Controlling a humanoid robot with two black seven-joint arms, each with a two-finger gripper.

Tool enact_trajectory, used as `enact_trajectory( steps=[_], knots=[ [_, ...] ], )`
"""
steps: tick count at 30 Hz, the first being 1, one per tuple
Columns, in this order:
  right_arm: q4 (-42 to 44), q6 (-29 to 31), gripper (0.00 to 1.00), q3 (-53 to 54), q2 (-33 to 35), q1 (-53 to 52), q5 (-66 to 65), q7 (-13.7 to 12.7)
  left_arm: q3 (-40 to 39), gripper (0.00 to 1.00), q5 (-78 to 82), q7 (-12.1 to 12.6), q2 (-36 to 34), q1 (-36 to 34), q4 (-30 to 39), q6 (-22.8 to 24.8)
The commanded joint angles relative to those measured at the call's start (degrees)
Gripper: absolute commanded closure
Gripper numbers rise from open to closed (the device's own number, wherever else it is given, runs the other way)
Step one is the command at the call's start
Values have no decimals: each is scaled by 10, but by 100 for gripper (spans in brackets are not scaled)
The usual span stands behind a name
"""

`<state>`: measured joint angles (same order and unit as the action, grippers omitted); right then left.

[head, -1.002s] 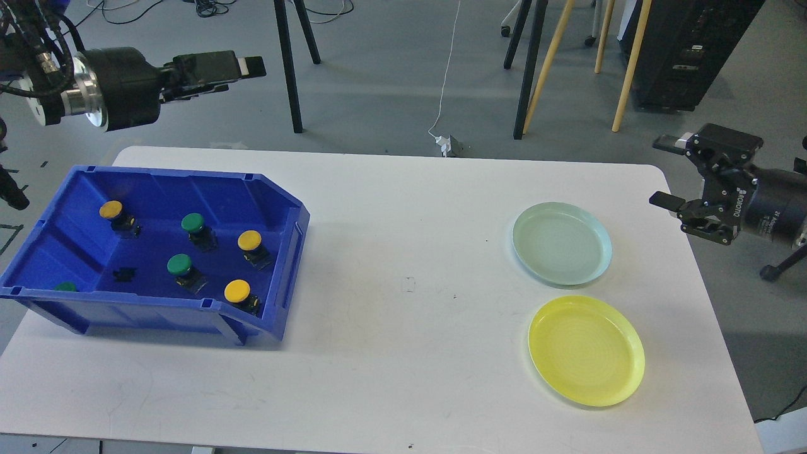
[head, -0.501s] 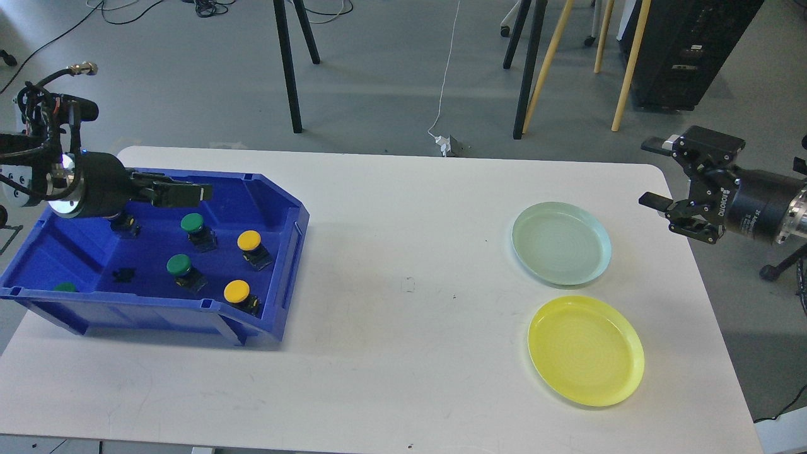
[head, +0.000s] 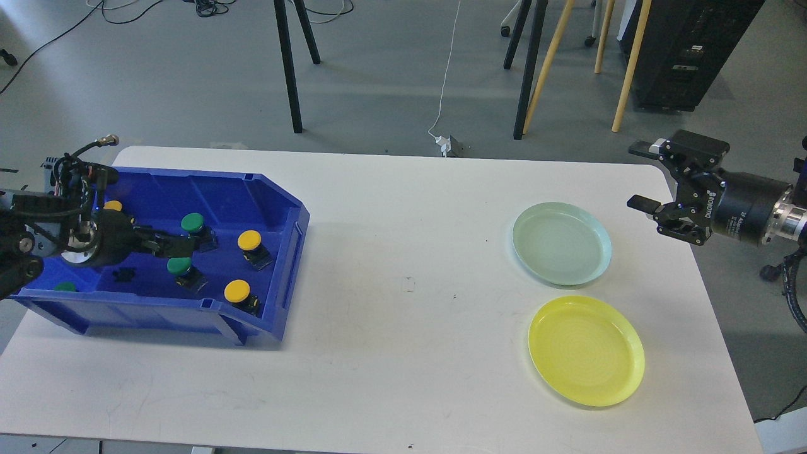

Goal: Pass button and place on color plate
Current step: 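Lower the left gripper into the bin and grasp a green button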

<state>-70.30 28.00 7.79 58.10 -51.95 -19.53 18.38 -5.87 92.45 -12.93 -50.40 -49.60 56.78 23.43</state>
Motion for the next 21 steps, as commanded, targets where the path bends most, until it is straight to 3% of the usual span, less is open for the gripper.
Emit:
enact_trajectory(
  steps=[1, 9, 15, 21],
  knots=[
    [0, 0, 4, -1, 0, 0, -4, 0, 0, 1, 1, 0, 13, 8, -9, -6],
    [3, 0, 4, -2, -5, 3, -6, -1, 1, 3, 1, -3, 50, 14, -60, -15],
    [3, 0, 4, -2, -9, 3, -8, -1, 1, 10, 17, -6, 51, 30, -62, -15],
    [6, 0, 4, -2, -11, 3, -8, -1, 1, 10, 18, -10, 47, 35, -59, -15]
  ],
)
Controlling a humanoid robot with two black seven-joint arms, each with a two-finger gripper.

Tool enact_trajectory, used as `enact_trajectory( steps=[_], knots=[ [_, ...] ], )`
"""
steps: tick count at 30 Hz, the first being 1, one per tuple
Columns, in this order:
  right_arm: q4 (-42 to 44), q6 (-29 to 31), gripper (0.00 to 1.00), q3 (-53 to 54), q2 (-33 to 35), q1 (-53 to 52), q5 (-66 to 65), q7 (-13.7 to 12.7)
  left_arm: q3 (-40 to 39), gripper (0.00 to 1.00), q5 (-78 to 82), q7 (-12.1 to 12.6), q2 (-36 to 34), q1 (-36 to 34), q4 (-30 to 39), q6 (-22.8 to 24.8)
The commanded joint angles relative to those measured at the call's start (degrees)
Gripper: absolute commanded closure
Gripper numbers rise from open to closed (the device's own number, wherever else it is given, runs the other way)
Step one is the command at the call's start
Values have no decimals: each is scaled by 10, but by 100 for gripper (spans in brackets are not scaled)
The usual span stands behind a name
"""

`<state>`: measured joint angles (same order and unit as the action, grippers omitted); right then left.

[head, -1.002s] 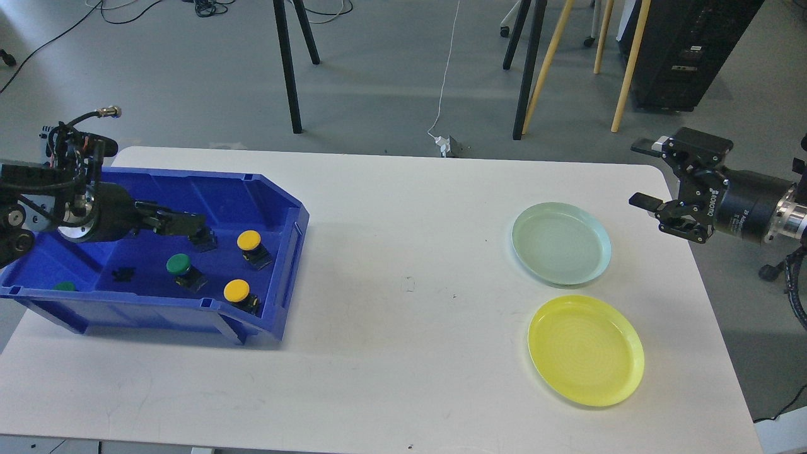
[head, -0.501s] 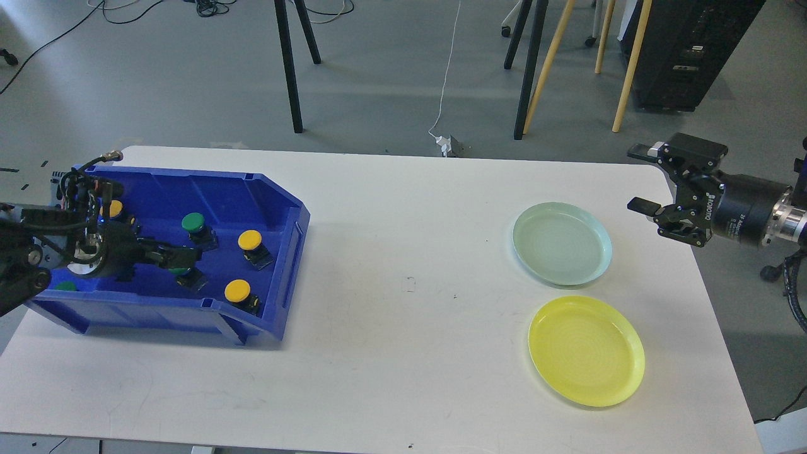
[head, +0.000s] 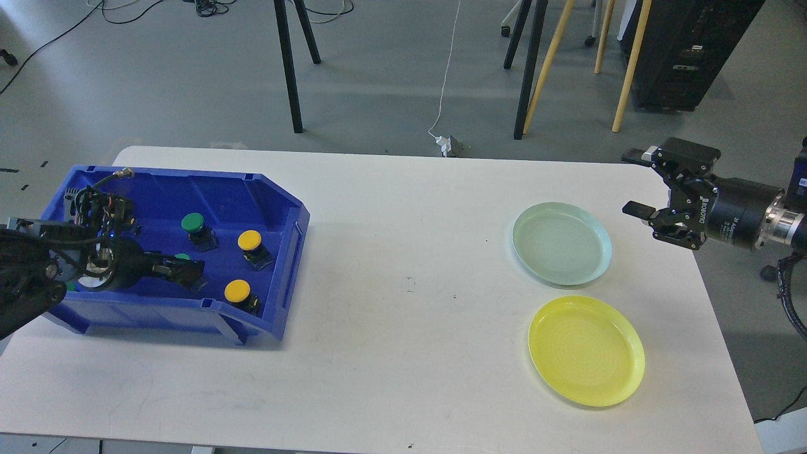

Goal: Pass button and place on color plate
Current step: 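Lower the left gripper into the bin and grasp a green button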

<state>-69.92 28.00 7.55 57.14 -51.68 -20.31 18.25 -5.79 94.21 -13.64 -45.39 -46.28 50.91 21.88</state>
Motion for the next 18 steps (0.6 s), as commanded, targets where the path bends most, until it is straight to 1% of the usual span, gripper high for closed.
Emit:
enact_trajectory(
  steps=[1, 4, 7, 9, 11, 13, 14, 17, 18],
  knots=[
    [4, 0, 4, 0, -4, 0, 0, 0, 0, 10, 0, -4, -4, 1, -2, 0],
    [4, 0, 4, 0, -7, 0, 0, -1, 0, 13, 2, -6, -4, 1, -5, 0],
    [3, 0, 4, 0, -12, 0, 0, -1, 0, 20, 8, -6, -4, 1, -5, 0],
    [4, 0, 4, 0, -16, -1, -1, -1, 0, 28, 9, -5, -4, 1, -5, 0],
    [3, -1, 4, 0, -16, -1, -7, -1, 0, 33, 9, -5, -3, 1, -5, 0],
    [4, -1, 4, 0, -16, -1, -11, -1, 0, 40, 9, -6, -3, 0, -4, 1],
    [4, -1, 4, 0, -16, -1, -11, -1, 0, 45, 9, -6, -3, -1, -4, 2],
    [4, -2, 4, 0, -17, -1, -13, -2, 1, 65, 13, -2, -3, 0, -2, 4],
    [4, -2, 4, 0, -17, -1, -14, -2, 0, 70, 18, -1, -3, 0, -2, 4]
  ],
)
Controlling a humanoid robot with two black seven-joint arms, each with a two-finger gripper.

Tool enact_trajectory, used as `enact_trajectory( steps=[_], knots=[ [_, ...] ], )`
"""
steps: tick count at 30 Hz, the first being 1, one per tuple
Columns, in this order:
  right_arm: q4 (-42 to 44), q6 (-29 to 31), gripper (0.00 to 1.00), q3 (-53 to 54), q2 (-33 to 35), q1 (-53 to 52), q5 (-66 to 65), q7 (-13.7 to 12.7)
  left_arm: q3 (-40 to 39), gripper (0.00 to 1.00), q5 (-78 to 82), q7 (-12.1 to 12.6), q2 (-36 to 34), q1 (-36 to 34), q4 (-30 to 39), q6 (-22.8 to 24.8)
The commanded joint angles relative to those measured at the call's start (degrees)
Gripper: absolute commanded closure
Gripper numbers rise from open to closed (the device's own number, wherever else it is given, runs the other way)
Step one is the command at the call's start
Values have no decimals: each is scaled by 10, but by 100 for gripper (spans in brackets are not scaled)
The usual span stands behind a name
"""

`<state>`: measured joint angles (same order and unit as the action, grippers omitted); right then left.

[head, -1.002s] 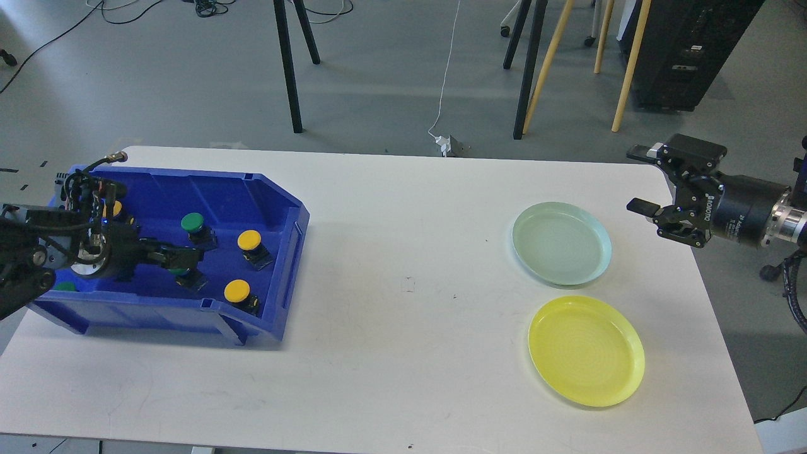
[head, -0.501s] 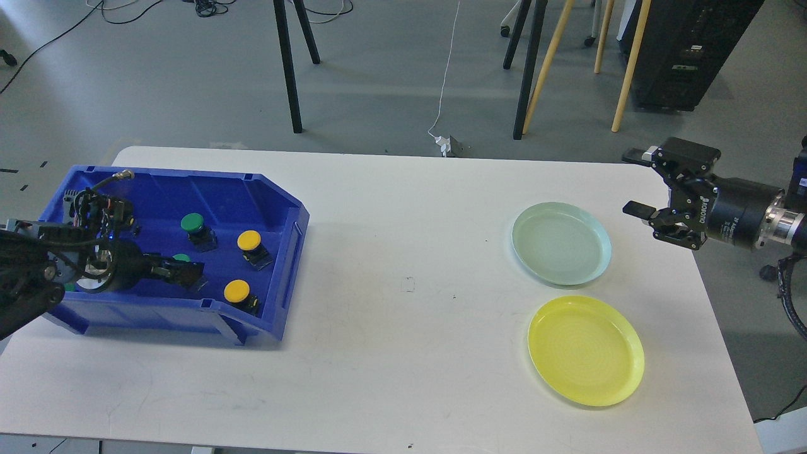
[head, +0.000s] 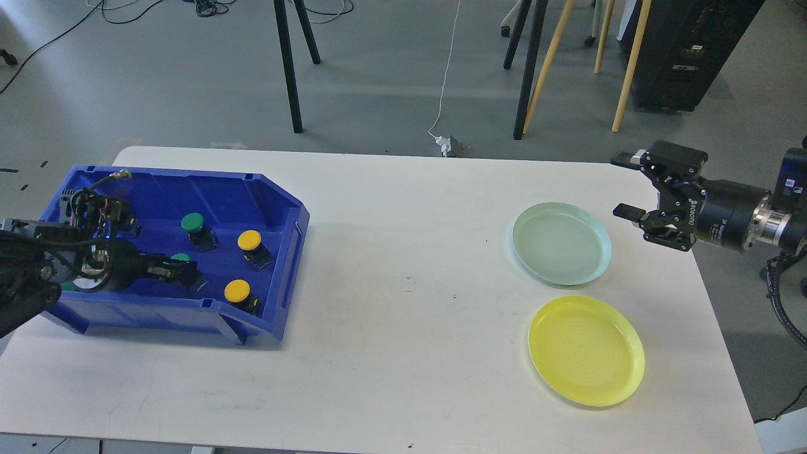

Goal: Pass button and place on color plate
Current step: 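Lower the left gripper into the bin and grasp a green button, then lift the green button and bring it toward the right gripper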

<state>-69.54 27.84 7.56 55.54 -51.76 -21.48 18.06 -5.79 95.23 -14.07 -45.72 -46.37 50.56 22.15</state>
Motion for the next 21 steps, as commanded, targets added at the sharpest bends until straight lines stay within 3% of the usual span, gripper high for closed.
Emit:
enact_trajectory(
  steps=[1, 10, 15, 21],
  knots=[
    [0, -2, 4, 0, -1, 0, -2, 0, 0, 73, 10, 4, 0, 0, 2, 2],
    [10, -4, 4, 0, -9, 0, -3, 0, -5, 76, 8, -1, -18, -12, 23, 12],
    [37, -4, 4, 2, -41, -1, -3, -1, -15, 76, 1, -8, -95, -75, 99, 58],
    [50, -5, 4, 7, -73, -6, -2, -2, -82, 76, -36, -15, -187, -94, 206, 58]
  ],
)
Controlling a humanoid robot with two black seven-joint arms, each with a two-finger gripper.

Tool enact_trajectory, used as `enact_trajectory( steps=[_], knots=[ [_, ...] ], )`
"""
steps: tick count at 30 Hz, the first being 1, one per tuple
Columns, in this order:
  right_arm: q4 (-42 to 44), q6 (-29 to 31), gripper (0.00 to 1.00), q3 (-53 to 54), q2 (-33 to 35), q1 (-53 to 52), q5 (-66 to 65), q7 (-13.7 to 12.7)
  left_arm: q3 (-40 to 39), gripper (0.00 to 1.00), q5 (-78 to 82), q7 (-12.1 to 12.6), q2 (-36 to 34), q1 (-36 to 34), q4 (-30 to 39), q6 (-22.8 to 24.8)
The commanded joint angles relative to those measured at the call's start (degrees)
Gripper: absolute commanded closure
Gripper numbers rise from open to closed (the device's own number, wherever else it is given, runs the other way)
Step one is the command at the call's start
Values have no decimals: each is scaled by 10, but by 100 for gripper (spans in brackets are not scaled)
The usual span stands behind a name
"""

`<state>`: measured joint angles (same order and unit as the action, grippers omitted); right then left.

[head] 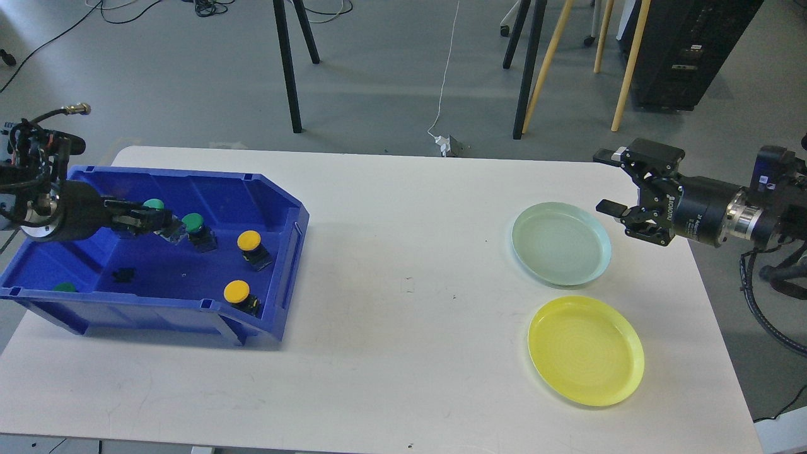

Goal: Pass button and place on color plate
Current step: 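Lift the green button and bring it toward the right gripper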

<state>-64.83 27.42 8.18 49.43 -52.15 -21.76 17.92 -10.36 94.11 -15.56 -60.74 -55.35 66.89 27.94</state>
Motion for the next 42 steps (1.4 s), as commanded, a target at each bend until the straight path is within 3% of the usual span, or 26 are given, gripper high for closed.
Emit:
enact_trajectory(
  steps=[1, 6, 11, 16, 27, 42],
  knots=[
    [3, -1, 4, 2, -14, -3, 1, -2, -50, 76, -35, 0, -44, -4, 53, 1],
    [1, -2, 4, 9, -39, -8, 3, -2, -145, 76, -86, 2, -64, -5, 76, 1],
    [-2, -19, 5, 59, -71, -3, 11, 5, -213, 76, -139, 13, -38, -29, 76, 1],
    [2, -47, 5, 96, -121, -3, 41, 4, -209, 76, -191, 40, 26, -88, 70, 1],
    [55, -75, 4, 162, -267, -6, 103, -6, -210, 76, -205, 52, 219, -142, -21, 1],
    [81, -85, 4, 258, -387, 16, 103, -5, -205, 76, -203, 55, 319, -141, -56, 1]
  ],
)
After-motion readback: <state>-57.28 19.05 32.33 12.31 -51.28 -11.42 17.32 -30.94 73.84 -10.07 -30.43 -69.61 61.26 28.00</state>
